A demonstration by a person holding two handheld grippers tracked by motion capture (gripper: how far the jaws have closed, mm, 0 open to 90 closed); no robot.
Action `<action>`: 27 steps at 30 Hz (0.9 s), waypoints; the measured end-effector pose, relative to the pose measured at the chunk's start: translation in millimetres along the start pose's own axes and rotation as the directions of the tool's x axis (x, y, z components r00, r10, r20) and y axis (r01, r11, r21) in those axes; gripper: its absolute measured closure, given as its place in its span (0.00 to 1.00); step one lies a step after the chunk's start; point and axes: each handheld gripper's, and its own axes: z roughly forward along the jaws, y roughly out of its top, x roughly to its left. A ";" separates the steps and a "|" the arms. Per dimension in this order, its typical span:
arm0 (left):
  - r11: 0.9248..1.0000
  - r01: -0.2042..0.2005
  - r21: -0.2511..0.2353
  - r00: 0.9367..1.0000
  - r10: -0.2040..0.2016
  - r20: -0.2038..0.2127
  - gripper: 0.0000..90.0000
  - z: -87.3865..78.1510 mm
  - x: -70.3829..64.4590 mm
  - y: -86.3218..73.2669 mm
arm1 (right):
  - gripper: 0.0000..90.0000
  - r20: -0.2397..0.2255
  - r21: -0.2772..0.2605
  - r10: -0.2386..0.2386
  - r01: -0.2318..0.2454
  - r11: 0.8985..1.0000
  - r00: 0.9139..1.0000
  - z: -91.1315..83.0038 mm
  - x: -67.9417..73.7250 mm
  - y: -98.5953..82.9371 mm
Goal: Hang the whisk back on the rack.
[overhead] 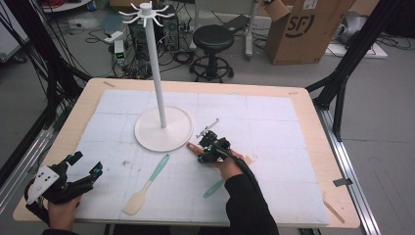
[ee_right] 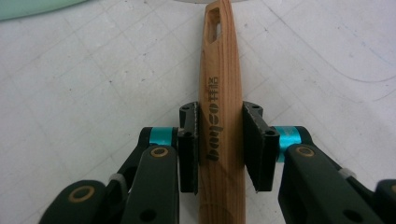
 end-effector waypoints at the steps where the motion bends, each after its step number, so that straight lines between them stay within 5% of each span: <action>1: 1.000 0.002 0.000 1.000 -0.002 0.002 0.22 0.0 -0.1 0.1 | 0.77 -0.008 -0.001 0.001 -0.001 1.000 1.000 -0.1 -0.9 -0.2; 8: 1.000 0.002 0.001 1.000 -0.002 0.001 0.22 0.3 -0.2 0.1 | 0.78 -0.057 -0.008 0.006 -0.006 1.000 0.998 -8.2 -3.8 -3.1; 17: 1.000 0.001 -0.002 1.000 -0.001 0.001 0.22 0.1 -0.2 0.0 | 0.78 -0.152 -0.123 0.020 -0.039 0.992 0.988 -30.3 -9.0 -7.1; 24: 1.000 0.008 -0.006 1.000 -0.008 -0.006 0.22 -0.4 0.4 0.1 | 0.78 -0.191 -0.242 0.012 -0.059 0.968 0.981 -54.9 -12.1 -16.9; 25: 1.000 0.011 -0.008 1.000 -0.011 -0.010 0.23 -0.8 0.8 0.1 | 0.78 -0.203 -0.276 0.002 -0.059 0.959 0.979 -62.1 -11.5 -20.0; 27: 0.998 0.069 -0.011 0.997 -0.069 -0.038 0.29 -2.5 1.1 3.2 | 0.78 -0.212 -0.310 -0.009 -0.058 0.949 0.977 -70.0 -10.2 -23.5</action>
